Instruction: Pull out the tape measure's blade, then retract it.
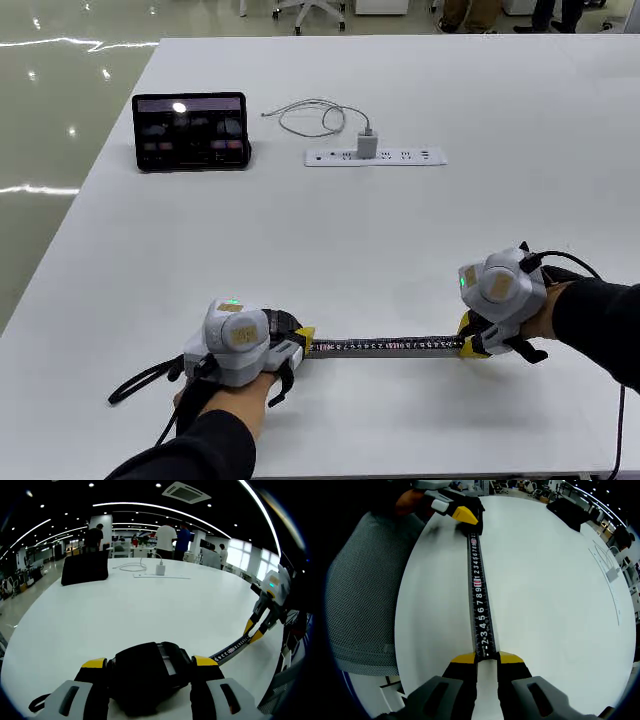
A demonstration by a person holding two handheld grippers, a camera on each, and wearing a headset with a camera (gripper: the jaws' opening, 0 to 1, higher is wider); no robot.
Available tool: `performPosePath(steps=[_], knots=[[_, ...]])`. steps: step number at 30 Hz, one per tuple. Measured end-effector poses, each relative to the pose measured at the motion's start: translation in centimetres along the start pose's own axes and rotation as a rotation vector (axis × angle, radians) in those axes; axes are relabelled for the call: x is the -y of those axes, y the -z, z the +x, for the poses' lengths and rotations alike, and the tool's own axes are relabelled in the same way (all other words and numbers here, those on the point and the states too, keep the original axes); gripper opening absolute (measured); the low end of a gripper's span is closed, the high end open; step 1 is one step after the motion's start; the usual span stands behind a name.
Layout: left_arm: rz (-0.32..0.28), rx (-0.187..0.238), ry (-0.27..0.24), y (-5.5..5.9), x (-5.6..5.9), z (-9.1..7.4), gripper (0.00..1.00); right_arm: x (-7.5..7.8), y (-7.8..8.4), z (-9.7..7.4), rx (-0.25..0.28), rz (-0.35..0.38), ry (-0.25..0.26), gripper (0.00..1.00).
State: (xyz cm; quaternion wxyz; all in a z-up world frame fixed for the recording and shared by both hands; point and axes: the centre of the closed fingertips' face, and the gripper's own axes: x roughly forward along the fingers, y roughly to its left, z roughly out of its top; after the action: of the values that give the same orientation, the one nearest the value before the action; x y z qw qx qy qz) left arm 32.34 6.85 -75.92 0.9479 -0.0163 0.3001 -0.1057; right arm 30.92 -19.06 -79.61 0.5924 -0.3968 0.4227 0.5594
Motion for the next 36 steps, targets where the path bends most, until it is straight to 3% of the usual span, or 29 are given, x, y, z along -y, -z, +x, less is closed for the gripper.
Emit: performPosePath(steps=[16,22,36], knots=[[-0.002,-0.006,0.010,0.0,0.0,0.1,0.61,-0.1,-0.5,0.1,0.037,-0.013,-0.008,0.10],[0.000,-0.004,0.019,0.0,0.0,0.1,0.61,-0.2,-1.1,0.3,0.067,-0.052,-0.010,0.09],[0.006,-0.004,0.029,0.0,0.0,0.1,0.61,-0.4,-2.5,0.7,0.102,-0.055,-0.003,0.10]])
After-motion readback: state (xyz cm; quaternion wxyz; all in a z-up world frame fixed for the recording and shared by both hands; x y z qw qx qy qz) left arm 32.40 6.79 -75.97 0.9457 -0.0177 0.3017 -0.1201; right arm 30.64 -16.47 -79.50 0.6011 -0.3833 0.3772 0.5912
